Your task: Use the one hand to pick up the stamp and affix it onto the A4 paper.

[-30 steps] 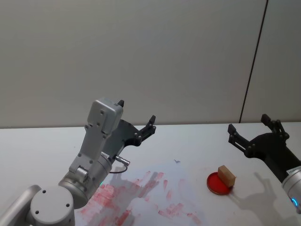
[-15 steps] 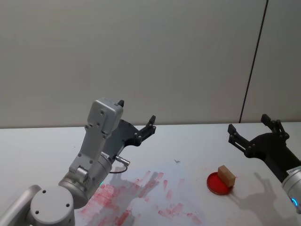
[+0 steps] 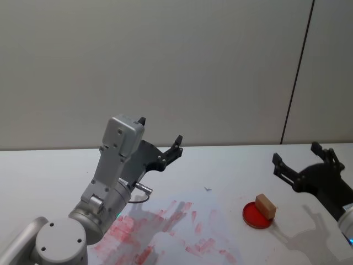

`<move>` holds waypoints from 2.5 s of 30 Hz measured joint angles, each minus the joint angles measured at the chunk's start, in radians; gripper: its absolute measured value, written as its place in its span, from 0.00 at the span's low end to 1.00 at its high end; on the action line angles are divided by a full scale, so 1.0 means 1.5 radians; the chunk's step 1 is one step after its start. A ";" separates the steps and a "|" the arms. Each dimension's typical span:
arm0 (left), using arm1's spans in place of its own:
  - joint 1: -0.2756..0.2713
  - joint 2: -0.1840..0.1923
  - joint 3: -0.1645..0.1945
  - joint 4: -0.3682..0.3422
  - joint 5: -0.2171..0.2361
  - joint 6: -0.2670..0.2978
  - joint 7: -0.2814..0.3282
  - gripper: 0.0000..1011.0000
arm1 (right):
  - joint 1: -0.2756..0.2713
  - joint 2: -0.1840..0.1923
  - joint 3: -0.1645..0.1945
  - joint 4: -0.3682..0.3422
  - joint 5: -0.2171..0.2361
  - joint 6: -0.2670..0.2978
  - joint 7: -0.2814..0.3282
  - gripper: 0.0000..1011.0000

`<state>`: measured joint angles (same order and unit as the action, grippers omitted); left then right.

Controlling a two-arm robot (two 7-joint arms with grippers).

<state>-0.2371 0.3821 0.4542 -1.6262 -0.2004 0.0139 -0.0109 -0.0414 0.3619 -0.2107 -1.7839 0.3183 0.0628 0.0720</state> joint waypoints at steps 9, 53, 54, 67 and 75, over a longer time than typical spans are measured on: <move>0.000 0.000 0.000 0.000 0.000 0.000 0.000 0.99 | -0.041 0.033 0.016 -0.020 0.034 0.042 0.003 0.99; 0.000 0.000 0.000 0.000 0.000 0.000 0.000 0.99 | 0.052 -0.028 -0.031 0.170 -0.092 0.092 0.091 0.99; 0.000 0.000 0.000 0.000 0.000 0.000 0.000 0.99 | 0.054 -0.030 -0.032 0.173 -0.094 0.091 0.092 0.99; 0.000 0.000 0.000 0.000 0.000 0.000 0.000 0.99 | 0.077 -0.046 -0.040 0.208 -0.112 0.084 0.100 0.77; 0.000 0.000 0.000 0.000 0.000 0.000 0.000 0.99 | 0.083 -0.051 -0.042 0.218 -0.117 0.082 0.102 0.50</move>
<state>-0.2371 0.3821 0.4543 -1.6262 -0.2004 0.0139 -0.0109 0.0837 0.2860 -0.2741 -1.4570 0.1433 0.1860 0.2244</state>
